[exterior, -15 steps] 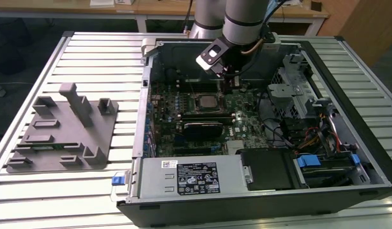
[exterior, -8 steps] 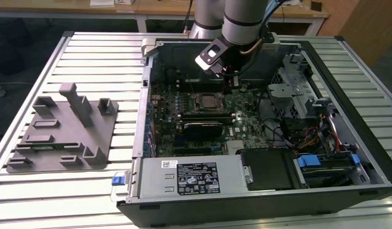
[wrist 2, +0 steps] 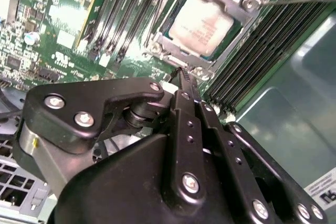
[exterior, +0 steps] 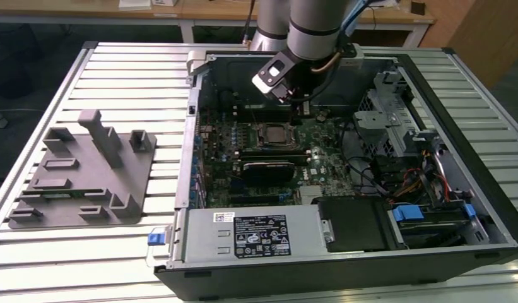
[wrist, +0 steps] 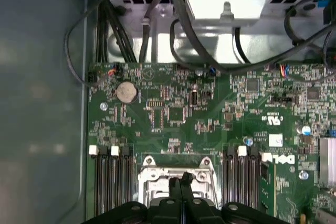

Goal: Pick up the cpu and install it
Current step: 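Close the cpu cover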

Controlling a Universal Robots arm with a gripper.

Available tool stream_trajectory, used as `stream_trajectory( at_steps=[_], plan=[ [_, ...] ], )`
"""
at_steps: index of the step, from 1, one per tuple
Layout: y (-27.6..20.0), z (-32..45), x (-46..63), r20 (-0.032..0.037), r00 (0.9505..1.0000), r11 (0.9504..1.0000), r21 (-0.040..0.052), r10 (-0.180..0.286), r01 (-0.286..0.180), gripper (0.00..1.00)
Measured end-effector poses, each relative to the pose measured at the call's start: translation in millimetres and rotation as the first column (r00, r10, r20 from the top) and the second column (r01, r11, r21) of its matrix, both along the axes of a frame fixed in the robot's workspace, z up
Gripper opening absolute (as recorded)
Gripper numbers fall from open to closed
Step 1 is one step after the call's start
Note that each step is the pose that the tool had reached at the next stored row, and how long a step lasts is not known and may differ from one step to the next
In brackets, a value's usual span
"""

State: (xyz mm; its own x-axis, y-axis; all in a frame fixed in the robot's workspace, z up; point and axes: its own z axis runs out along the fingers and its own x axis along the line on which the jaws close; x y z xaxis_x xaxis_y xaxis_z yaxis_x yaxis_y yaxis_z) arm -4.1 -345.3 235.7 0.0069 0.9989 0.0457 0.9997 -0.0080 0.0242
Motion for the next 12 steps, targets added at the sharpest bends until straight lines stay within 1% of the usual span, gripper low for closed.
stream_trajectory(
  at_steps=[9,12],
  plan=[
    [0.0,-1.9,-5.9,0.0,1.0,1.0,0.0001,0.0,0.0,0.11],
    [-1.0,-2.6,-6.8,-0.0001,1.0,1.0,-0.0001,0.0,0.0,0.11]
  ],
)
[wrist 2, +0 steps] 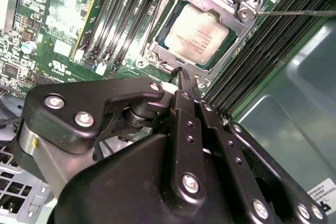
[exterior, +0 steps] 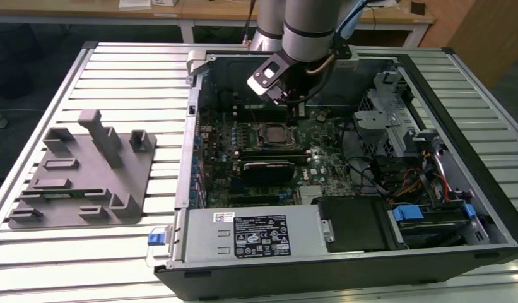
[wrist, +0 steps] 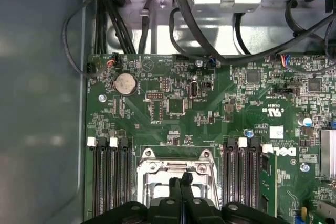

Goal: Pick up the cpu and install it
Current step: 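Close the cpu cover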

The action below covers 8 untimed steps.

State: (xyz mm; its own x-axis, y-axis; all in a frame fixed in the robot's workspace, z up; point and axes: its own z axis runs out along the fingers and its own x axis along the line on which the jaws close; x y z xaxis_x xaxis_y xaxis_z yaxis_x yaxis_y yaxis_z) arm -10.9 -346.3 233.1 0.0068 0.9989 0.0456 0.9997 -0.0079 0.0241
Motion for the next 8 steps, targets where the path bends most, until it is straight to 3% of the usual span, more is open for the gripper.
stream_trajectory(
  at_steps=[8],
  plan=[
    [-4.3,-2.7,-12.9,0.0001,1.0,1.0,0.0,0.0,0.0,0.11]
  ],
)
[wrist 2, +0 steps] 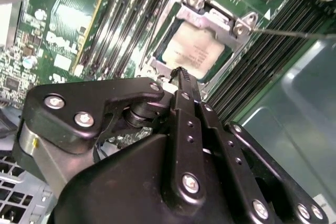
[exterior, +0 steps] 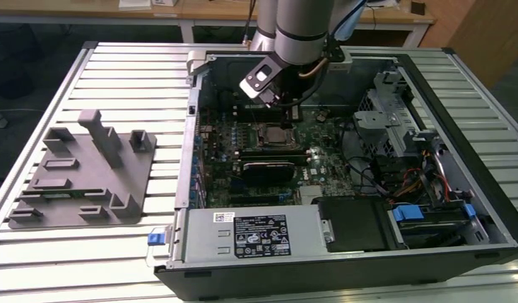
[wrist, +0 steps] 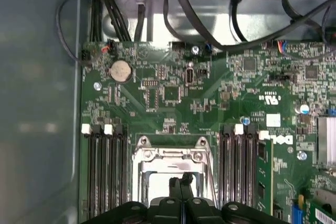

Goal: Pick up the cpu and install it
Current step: 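Close the cpu cover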

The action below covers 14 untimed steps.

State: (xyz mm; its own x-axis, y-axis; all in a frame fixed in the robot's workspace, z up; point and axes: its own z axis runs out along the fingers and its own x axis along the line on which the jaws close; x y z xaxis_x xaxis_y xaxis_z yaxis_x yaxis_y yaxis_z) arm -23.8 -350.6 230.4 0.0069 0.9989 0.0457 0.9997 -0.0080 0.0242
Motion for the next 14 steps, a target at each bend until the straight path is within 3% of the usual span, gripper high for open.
stream_trajectory(
  at_steps=[9,14],
  plan=[
    [-0.5,-0.5,-3.3,0.0,1.0,1.0,0.0,0.001,-0.001,0.11],
    [-0.5,-0.5,-3.2,0.0,0.9982,0.9982,0.0,0.059,-0.059,0.11]
  ],
)
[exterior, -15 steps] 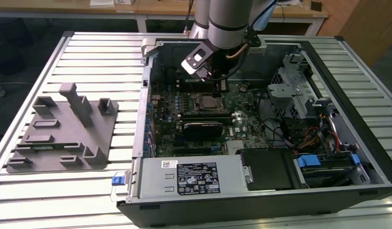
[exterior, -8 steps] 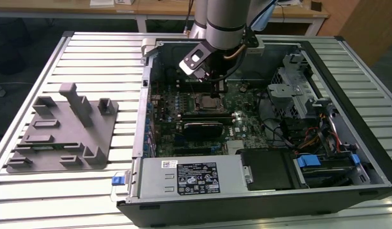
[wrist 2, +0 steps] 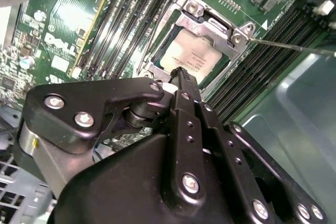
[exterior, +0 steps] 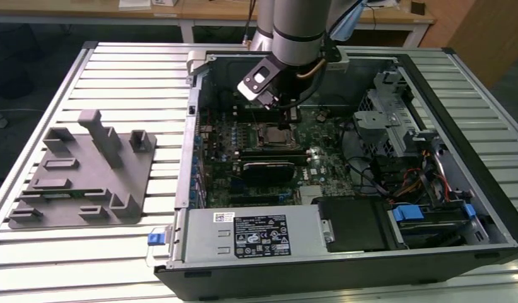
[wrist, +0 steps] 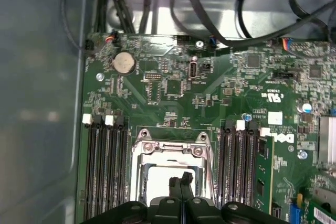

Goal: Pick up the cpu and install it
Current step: 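Close the cpu cover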

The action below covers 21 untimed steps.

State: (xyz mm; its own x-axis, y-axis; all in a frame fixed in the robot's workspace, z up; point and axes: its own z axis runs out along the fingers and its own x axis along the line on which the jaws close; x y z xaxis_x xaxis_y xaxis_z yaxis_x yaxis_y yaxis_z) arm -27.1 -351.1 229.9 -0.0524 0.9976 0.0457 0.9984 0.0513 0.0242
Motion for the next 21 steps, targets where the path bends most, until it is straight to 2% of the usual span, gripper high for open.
stream_trajectory(
  at_steps=[5,9,12,15,21],
  plan=[
    [0.0,0.0,0.0,0.0,0.996,0.996,-0.0001,0.09,-0.09,0.11],
    [0.0,0.0,0.0,0.0,0.9867,0.9867,0.0,0.163,-0.163,0.11],
    [0.0,0.0,0.0,0.0,0.9765,0.9765,0.0,0.216,-0.216,0.11],
    [0.0,0.0,0.0,0.0,0.964,0.964,0.0,0.266,-0.266,0.11],
    [0.0,0.0,-0.1,0.0,0.9408,0.9408,0.0,0.339,-0.339,0.11]
  ],
)
